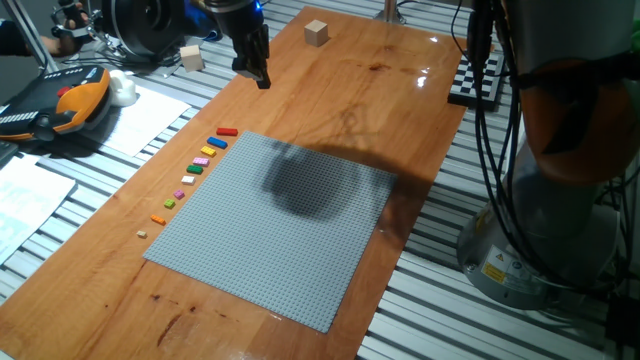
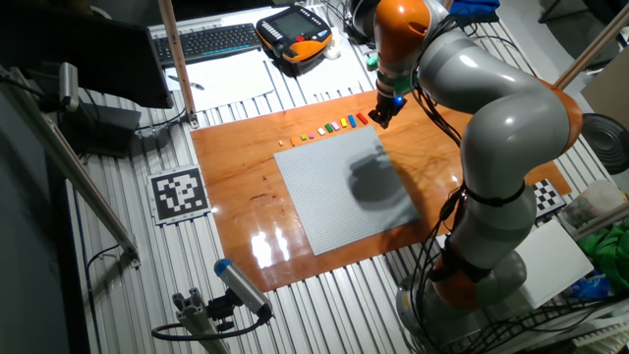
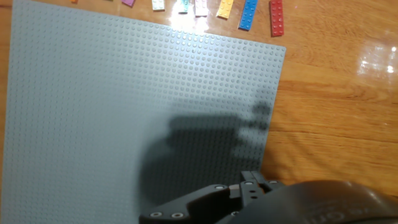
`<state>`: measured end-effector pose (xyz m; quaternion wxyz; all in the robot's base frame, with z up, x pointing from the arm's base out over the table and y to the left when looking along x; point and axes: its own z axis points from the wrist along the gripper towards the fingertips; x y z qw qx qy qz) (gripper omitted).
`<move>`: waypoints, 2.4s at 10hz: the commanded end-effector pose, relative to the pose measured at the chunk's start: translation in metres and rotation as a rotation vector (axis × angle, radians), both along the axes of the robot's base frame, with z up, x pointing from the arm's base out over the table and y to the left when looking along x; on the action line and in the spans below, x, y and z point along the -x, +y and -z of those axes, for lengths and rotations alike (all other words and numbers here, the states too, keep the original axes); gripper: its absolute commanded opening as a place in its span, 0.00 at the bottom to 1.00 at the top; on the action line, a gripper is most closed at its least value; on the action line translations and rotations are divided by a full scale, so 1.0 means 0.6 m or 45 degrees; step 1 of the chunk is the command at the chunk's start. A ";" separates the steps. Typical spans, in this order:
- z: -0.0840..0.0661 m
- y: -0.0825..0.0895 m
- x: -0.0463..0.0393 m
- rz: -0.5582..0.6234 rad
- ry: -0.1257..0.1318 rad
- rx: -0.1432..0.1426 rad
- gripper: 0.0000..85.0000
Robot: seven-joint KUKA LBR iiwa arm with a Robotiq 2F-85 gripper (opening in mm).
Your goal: Stack small Lego blocks randomly, one at a time
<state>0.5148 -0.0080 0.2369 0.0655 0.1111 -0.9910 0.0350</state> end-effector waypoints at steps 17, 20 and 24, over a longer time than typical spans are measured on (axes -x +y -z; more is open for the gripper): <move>0.000 0.001 0.000 0.274 -0.177 0.013 0.00; 0.000 0.001 0.000 0.237 -0.249 0.010 0.00; -0.007 -0.015 -0.035 0.342 -0.201 -0.005 0.20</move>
